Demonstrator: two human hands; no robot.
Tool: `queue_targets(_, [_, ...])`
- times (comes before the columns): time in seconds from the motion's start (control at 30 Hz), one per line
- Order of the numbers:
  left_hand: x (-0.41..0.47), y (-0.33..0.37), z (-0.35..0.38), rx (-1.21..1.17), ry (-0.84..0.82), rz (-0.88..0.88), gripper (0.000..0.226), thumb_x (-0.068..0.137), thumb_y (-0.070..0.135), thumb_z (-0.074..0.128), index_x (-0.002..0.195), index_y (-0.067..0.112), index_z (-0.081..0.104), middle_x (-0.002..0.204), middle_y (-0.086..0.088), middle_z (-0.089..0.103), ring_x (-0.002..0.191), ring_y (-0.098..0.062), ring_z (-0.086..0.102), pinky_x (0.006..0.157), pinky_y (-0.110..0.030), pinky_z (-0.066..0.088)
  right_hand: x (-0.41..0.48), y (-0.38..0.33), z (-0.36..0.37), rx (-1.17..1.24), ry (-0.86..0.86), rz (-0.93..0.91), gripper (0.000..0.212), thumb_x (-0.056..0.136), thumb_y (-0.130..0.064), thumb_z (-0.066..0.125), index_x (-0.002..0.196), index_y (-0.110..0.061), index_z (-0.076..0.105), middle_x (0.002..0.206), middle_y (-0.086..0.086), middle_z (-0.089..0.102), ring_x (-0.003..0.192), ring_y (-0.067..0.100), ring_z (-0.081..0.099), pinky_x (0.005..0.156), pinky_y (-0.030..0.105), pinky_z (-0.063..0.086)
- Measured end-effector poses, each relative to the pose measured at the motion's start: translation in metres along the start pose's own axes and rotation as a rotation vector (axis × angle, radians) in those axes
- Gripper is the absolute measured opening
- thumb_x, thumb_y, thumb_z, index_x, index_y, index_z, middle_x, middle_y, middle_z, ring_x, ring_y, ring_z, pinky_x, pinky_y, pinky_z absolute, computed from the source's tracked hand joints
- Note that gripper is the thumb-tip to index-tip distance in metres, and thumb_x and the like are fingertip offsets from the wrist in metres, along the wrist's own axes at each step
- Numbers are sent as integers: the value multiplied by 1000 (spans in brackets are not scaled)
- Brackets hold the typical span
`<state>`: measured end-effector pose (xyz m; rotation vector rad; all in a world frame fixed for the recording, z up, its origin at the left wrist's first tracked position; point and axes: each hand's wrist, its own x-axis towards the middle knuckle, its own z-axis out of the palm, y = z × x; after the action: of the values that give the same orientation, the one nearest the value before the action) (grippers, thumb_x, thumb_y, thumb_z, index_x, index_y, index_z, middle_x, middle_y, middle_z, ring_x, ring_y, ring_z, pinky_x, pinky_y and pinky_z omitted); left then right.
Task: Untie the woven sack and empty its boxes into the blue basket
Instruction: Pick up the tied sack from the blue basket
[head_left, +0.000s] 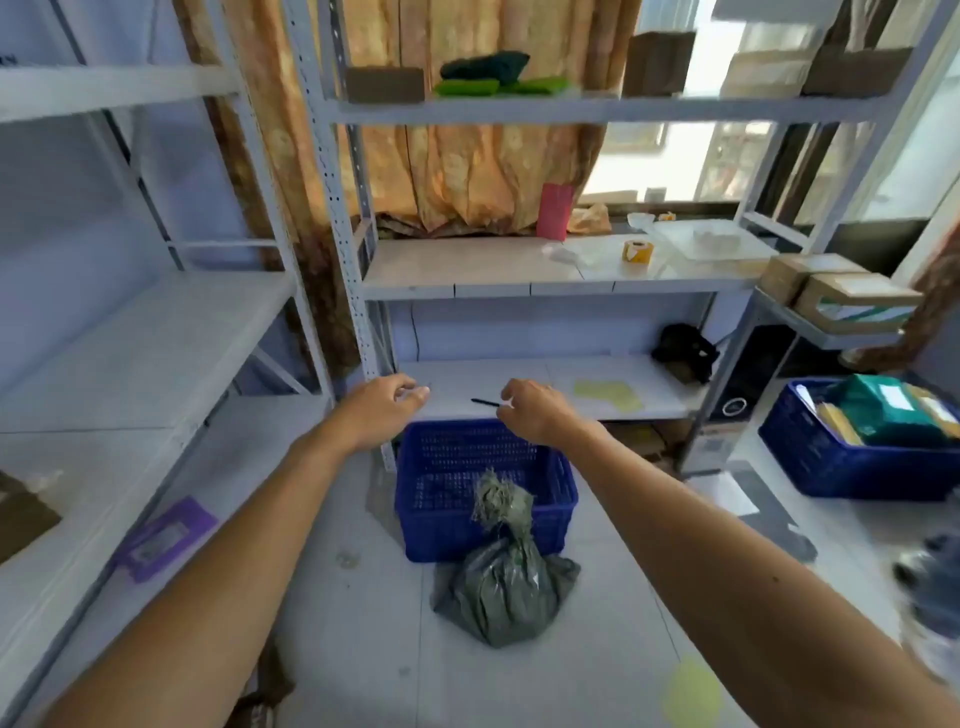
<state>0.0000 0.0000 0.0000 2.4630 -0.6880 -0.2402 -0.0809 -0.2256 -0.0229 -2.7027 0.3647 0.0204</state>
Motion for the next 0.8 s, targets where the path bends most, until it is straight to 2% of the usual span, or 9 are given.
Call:
queue_targets(0.1, [14, -14, 19, 15, -54, -28, 48, 101, 51, 46, 137, 21, 58, 140, -4, 61, 125, -23, 58, 103, -36, 45, 12, 12, 20, -22, -32, 32, 32, 98, -26, 48, 119, -5, 60, 117, 17, 65, 97, 33, 59, 79, 40, 49])
queue_targets(0.17, [25, -21, 36, 66, -111, -39, 50, 102, 51, 45, 140, 20, 56, 141, -4, 60, 127, -24, 56, 103, -36, 44, 24, 25, 36, -46, -73, 49, 25, 96, -25, 48, 94, -3, 59, 91, 16, 64, 77, 29, 54, 61, 36, 40])
queue_targets(0.23, [40, -26, 51, 95, -157, -39, 54, 102, 53, 45, 143, 20, 54, 143, -4, 58, 129, -22, 55, 105, -36, 43, 41, 40, 48, -47, -97, 53, 23, 94, -26, 48, 80, -9, 51, 78, 10, 57, 73, 29, 53, 56, 34, 34])
queue_targets(0.33, [72, -30, 70, 85, -188, -60, 57, 101, 54, 45, 144, 18, 53, 145, -5, 57, 131, -23, 54, 109, -37, 43, 70, 61, 55, -49, -123, 67, 21, 95, -30, 49, 98, -11, 58, 91, 6, 60, 85, 30, 57, 65, 35, 42])
queue_targets(0.47, [126, -29, 98, 91, -199, -105, 56, 102, 53, 44, 143, 17, 53, 144, -5, 58, 131, -24, 54, 107, -37, 42, 124, 95, 64, -52, -158, 68, 19, 93, -30, 48, 85, -13, 52, 82, 5, 57, 79, 30, 56, 59, 33, 37])
queue_targets(0.53, [155, -29, 112, 105, -214, -144, 56, 101, 54, 43, 142, 18, 54, 142, -5, 59, 130, -25, 54, 105, -37, 42, 154, 114, 68, -44, -191, 79, 23, 96, -30, 48, 103, -9, 55, 97, 8, 60, 86, 30, 54, 65, 34, 37])
queue_targets(0.6, [181, -28, 125, 107, -236, -183, 56, 102, 54, 43, 142, 17, 54, 141, -6, 60, 129, -25, 54, 103, -37, 43, 182, 130, 71, -38, -225, 72, 38, 98, -31, 48, 126, -6, 52, 118, 14, 61, 101, 34, 57, 75, 36, 40])
queue_targets(0.67, [206, -23, 136, 93, -249, -219, 55, 102, 52, 43, 141, 15, 55, 140, -7, 60, 128, -26, 55, 103, -37, 43, 208, 142, 73, -36, -253, 62, 41, 98, -31, 48, 131, -6, 51, 125, 16, 61, 107, 35, 58, 77, 36, 41])
queue_targets(0.8, [252, -22, 154, 61, -260, -275, 55, 101, 53, 42, 141, 17, 54, 139, -6, 60, 127, -26, 55, 102, -40, 46, 260, 165, 78, -26, -297, 52, 41, 98, -31, 48, 132, -7, 50, 124, 15, 60, 104, 33, 58, 76, 35, 41])
